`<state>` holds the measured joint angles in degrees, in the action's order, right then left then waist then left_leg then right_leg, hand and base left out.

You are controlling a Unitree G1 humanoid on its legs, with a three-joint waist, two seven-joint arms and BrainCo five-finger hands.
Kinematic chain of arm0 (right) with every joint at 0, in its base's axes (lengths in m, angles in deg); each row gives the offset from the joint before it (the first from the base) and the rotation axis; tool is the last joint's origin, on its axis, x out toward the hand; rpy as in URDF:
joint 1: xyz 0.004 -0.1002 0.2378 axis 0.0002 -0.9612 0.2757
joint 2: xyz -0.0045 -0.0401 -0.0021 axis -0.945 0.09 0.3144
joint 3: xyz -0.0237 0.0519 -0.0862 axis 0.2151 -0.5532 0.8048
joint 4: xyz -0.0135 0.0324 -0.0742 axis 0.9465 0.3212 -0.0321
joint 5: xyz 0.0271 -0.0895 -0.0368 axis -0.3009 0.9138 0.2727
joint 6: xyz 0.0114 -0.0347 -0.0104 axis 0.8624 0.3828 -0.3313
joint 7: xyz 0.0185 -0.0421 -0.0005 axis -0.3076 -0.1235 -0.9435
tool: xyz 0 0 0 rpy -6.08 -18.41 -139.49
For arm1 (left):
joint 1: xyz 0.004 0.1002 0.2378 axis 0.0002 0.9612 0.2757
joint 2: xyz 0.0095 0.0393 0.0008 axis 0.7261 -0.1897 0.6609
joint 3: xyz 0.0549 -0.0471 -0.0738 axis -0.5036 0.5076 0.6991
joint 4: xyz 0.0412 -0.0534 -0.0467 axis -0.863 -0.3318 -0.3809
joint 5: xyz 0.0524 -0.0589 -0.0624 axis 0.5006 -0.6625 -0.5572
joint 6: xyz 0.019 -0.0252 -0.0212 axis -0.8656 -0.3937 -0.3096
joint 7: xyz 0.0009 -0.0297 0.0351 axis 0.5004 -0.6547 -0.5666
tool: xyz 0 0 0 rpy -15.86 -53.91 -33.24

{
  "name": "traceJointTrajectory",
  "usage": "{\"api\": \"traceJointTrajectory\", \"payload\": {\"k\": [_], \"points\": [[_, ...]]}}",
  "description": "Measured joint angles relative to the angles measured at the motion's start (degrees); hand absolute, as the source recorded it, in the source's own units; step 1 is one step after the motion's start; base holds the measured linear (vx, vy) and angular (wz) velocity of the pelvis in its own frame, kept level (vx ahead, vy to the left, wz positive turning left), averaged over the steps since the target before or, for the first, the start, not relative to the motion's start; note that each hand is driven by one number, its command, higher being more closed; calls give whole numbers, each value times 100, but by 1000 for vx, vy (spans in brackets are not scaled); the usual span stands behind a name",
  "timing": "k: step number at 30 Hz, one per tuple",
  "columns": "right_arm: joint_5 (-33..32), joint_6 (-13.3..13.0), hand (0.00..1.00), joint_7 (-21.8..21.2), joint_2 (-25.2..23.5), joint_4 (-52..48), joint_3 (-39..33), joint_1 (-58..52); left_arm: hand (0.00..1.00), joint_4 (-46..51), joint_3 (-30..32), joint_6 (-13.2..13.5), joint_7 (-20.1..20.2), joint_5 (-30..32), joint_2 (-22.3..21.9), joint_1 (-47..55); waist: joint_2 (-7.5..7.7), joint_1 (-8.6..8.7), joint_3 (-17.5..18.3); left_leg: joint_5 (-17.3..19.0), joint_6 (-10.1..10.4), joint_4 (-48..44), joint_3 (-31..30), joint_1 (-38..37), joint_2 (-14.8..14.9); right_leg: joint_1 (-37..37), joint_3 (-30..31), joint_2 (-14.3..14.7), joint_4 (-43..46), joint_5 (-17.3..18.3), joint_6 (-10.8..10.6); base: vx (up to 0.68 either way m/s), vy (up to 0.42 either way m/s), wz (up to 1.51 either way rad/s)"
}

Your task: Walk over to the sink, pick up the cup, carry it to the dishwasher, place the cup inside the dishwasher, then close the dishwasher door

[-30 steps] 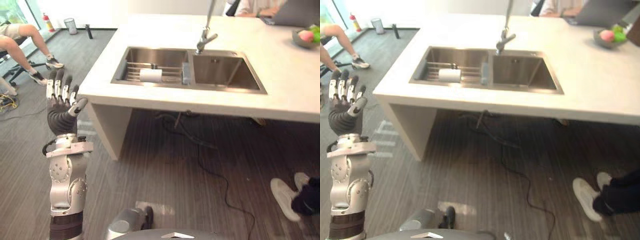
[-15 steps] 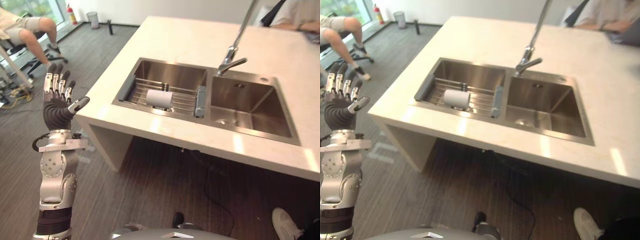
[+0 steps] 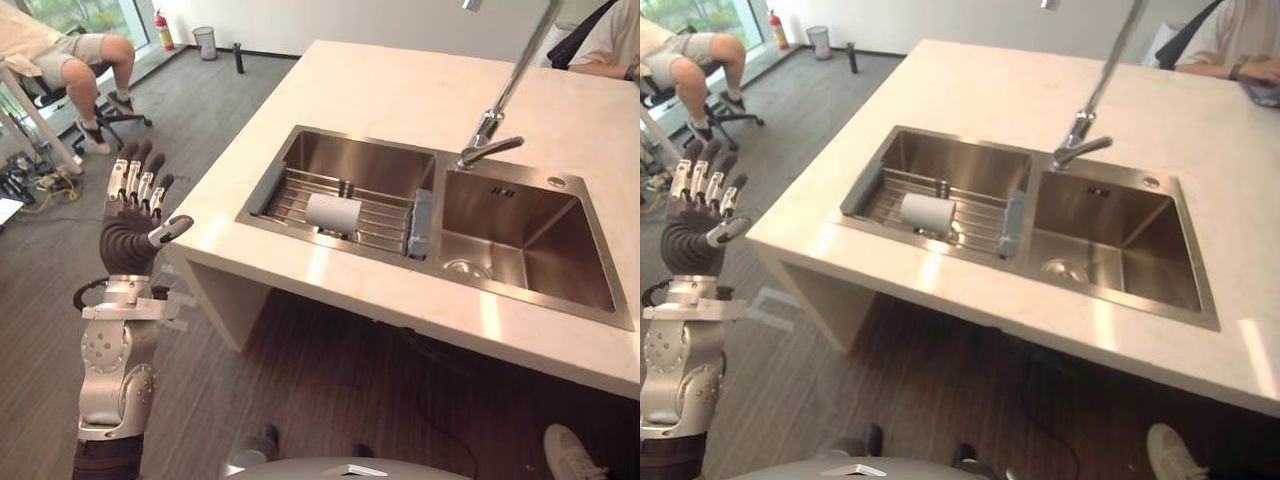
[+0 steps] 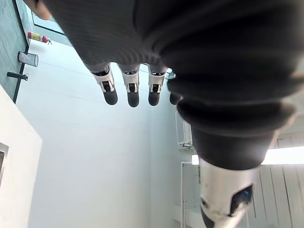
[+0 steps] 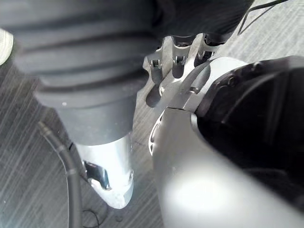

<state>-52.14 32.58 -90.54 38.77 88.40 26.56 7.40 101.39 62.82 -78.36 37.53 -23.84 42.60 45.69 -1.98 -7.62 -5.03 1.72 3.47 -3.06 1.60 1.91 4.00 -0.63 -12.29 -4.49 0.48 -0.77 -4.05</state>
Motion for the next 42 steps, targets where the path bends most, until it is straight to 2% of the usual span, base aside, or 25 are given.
{"api": "traceJointTrajectory", "payload": {"k": [2, 3, 10, 13, 19, 21, 22, 23, 24, 25, 26, 28, 30, 32, 34, 37, 41, 42], "points": [[-62, 15, 0, 28, -37, 1, -55, -52, 0, 16, -43, 0, 5, -73, 12, 29, 14, 48, 39, -41, 30, 100, 20, -17, -36, -5, 29, -20, -80, -26, -35, 49, 37, -8], [32, -271, 0, 9, 28, 163, -201, -34, 0, -180, -390, -190, 4, -206, 287, -102, -200, 327, 381, -304, 139, 414, -16, 3, 126, 76, -75, 198, -558, -353, 138, 0, 0, 0], [30, -271, 0, 67, 30, 83, -79, -26, 0, -234, -390, -188, -14, -208, 216, -99, -201, 376, 379, -279, 127, 415, 12, -16, 136, 75, -50, 214, -559, -351, 137, 0, 0, -1], [2, -305, 0, 311, 75, 23, 262, 75, 0, -628, -403, -232, -110, -208, 125, -87, -200, 464, 376, -274, 128, 426, 124, -122, 172, 27, 55, 258, -559, -354, 141, 2, 0, -20], [-286, -687, 0, 812, 85, -509, 1320, 178, 0, -1009, -748, -449, -528, -216, -339, 168, -209, 637, 338, -118, 133, 432, 469, -475, 259, -161, 218, 305, -559, -275, 149, 19, -4, -25], [-272, -906, 0, 1071, 99, -616, 1648, 150, 0, -1105, -914, -512, -592, -216, -507, 177, -207, 672, 342, -53, 161, 405, 495, -477, 256, -135, 89, 265, -425, -159, 185, 32, 6, -10], [-272, -1031, 0, 1264, 109, -622, 1689, 198, 0, -1105, -1026, -532, -648, -212, -619, 170, -163, 675, 292, 4, 127, 396, 516, -471, 240, 206, -15, 134, 289, 209, 160, 42, 16, -3], [-272, -1048, 0, 1303, 111, -624, 1706, 204, 0, -1104, -1048, -532, -652, -210, -621, 164, -167, 678, 284, 9, 121, 391, 518, -479, 228, 282, -38, 88, 476, 298, 138, 50, 23, 8], [-272, -1070, 0, 1422, 117, -619, 1817, 219, 0, -1101, -1095, -542, -653, -202, -629, 120, -114, 732, 208, 22, 95, 353, 486, -553, 113, 553, -111, -148, 1388, 642, 81, 63, 9, 5], [-271, -1043, 0, 1530, 137, -619, 1853, 230, 0, -1092, -1090, -542, -705, -189, -654, 108, 21, 733, 77, 47, 14, 311, 491, -677, 15, 807, -137, -380, 2156, 879, 7, 56, 6, 0], [-267, -1025, 0, 1585, 132, -613, 1853, 249, 0, -1091, -1091, -546, -764, -189, -665, 106, 14, 725, 21, 82, 17, 225, 495, -740, -34, 862, -192, -493, 2450, 923, 0, 34, 7, -10], [-214, -949, 0, 1625, 103, -577, 1743, 232, 0, -1065, -1090, -550, -777, -188, -673, 63, 53, 757, -42, 173, -36, 99, 502, -767, -62, 869, -288, -602, 2530, 921, -4, 23, 51, -3], [-159, -886, 0, 1622, 66, -553, 1624, 228, 0, -1055, -1067, -550, -791, -158, -661, 13, 81, 750, -52, 211, -55, 121, 512, -768, -64, 858, -261, -593, 2460, 917, -7, 16, 32, -4], [116, -774, 0, 1544, -11, -460, 1476, 159, 0, -1055, -1050, -549, -994, 150, -602, -93, 112, 751, -76, 221, -11, 130, 513, -746, -51, 653, -162, -481, 2043, 900, 0, 0, 0, 0], [316, -702, 0, 1405, 36, -384, 1349, 68, 0, -1059, -1042, -538, -1147, 502, -408, -164, 26, 780, -94, 214, 20, 136, 453, -714, 47, 336, -253, -305, 1386, 755, 20, 31, -38, 10], [491, -670, 0, 1238, 68, -371, 1333, -73, 0, -1051, -1014, -527, -1266, 673, -274, -285, -11, 765, -72, 279, 75, 106, 355, -655, 135, 165, -351, -166, 1074, 688, 26, 47, -55, 18], [629, -600, 0, 1120, 150, -326, 1311, -104, 0, -962, -811, -462, -1561, 1181, -276, -343, -102, 698, -41, 788, 186, -886, 316, -268, 398, 39, -429, 48, 1002, 921, 102, 89, -83, 6], [655, -595, 0, 1094, 162, -278, 1318, -84, 0, -897, -803, -434, -1645, 1327, -266, -347, -89, 678, -45, 857, 177, -1594, 317, 30, 443, -30, -430, 63, 1007, 966, 133, 119, -64, 0]]}}
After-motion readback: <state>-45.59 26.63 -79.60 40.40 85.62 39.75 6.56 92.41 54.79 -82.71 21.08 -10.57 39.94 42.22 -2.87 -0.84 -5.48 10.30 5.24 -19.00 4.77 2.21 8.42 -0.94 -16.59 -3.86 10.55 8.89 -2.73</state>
